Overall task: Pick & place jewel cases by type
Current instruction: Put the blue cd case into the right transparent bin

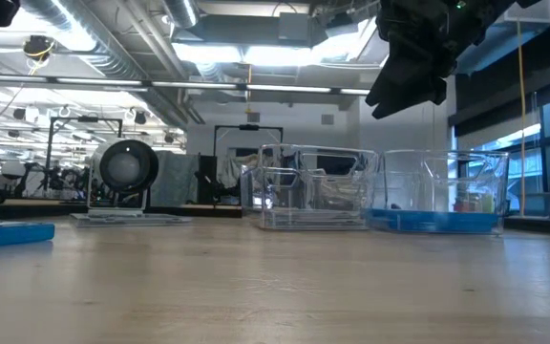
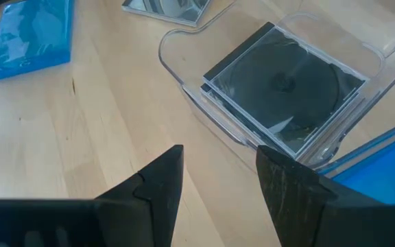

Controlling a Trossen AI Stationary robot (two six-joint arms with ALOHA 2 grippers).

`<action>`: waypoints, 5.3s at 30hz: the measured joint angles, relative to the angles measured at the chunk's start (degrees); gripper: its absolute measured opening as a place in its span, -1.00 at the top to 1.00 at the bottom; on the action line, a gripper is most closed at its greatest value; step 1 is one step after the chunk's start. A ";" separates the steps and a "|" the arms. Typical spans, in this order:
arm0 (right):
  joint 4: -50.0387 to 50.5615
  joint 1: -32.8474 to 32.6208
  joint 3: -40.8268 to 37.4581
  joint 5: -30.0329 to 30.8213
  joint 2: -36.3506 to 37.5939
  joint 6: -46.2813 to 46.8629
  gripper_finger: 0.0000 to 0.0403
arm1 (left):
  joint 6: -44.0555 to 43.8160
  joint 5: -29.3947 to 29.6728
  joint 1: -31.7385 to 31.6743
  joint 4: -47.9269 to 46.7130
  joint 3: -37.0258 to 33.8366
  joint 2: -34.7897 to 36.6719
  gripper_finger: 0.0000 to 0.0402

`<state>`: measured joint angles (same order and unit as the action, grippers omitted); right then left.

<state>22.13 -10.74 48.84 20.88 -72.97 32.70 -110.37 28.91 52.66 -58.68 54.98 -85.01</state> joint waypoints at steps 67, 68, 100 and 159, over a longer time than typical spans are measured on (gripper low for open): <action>-29.76 -14.88 -0.44 -5.42 -27.34 16.65 0.07 | 83.34 -11.35 -24.65 56.16 0.18 -24.11 -0.09; -29.92 -14.53 -0.44 -5.58 -28.40 17.85 0.07 | 84.72 -10.64 -24.43 56.28 0.10 -23.38 -0.08; -48.90 -8.38 0.22 -12.53 -39.32 26.62 0.07 | 93.05 7.15 -8.97 27.12 6.32 -19.79 -0.08; -48.21 -8.15 4.59 -22.75 -40.47 16.09 0.36 | 108.34 14.55 -13.07 33.31 6.49 -24.96 -0.08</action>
<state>-26.08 -18.90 53.43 -1.87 -113.44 48.79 -2.04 43.46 39.59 -25.37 61.47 -109.97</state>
